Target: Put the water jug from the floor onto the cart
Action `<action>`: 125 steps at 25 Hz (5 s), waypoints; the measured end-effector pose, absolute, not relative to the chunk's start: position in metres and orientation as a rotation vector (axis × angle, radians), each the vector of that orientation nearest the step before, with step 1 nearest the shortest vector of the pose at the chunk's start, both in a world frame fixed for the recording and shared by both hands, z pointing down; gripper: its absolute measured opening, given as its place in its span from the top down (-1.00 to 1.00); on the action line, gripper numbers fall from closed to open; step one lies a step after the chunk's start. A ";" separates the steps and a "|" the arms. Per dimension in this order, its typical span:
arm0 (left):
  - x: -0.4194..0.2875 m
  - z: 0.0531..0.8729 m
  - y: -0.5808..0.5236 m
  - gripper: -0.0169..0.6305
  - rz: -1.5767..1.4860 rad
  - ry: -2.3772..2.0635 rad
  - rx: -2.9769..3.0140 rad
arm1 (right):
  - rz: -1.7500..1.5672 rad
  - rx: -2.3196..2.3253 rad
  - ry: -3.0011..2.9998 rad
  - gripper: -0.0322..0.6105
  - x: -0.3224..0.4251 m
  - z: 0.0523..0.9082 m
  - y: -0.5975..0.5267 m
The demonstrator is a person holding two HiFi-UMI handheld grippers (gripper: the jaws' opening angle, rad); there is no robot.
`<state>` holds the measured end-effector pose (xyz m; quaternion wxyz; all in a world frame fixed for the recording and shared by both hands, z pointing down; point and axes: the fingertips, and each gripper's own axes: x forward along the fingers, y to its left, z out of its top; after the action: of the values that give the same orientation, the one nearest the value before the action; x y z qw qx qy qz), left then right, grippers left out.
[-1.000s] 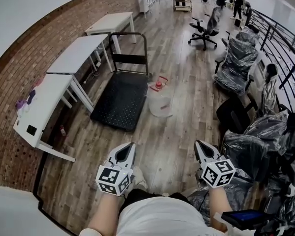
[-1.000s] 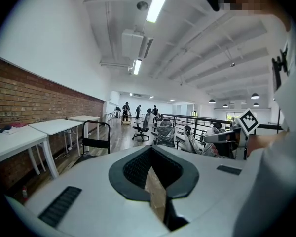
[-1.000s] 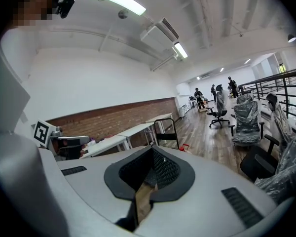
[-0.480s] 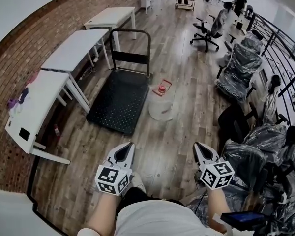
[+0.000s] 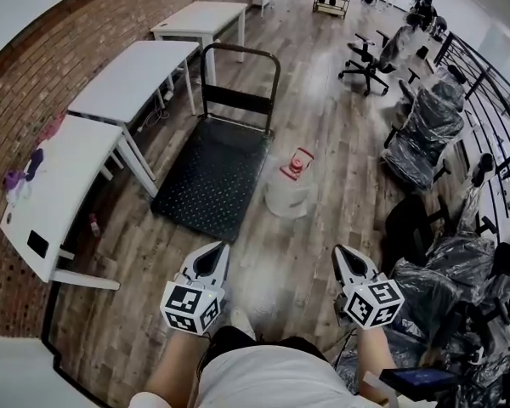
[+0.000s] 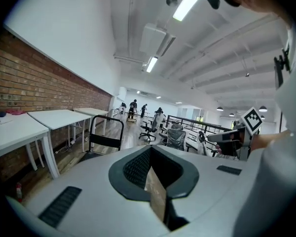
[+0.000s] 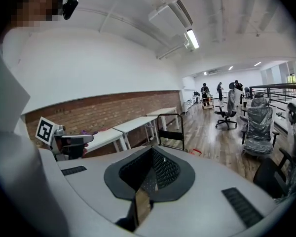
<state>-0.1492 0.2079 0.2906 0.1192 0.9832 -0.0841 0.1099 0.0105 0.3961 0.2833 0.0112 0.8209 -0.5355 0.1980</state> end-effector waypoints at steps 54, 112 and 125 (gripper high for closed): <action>0.094 0.309 -0.031 0.95 0.414 -0.287 2.887 | 0.678 2.504 -1.691 0.89 0.269 0.311 0.148; 0.232 0.604 -0.040 0.95 0.786 -0.341 2.706 | 0.983 1.985 -1.581 -0.26 0.431 0.773 0.078; 0.219 0.610 -0.055 0.95 0.793 -0.389 2.680 | 0.951 2.030 -1.483 -0.07 0.437 0.789 0.078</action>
<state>0.2193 -0.0548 0.6100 0.1592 0.9376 -0.1361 0.2776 0.4369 0.0783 0.7892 0.2250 0.7358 -0.5375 0.3449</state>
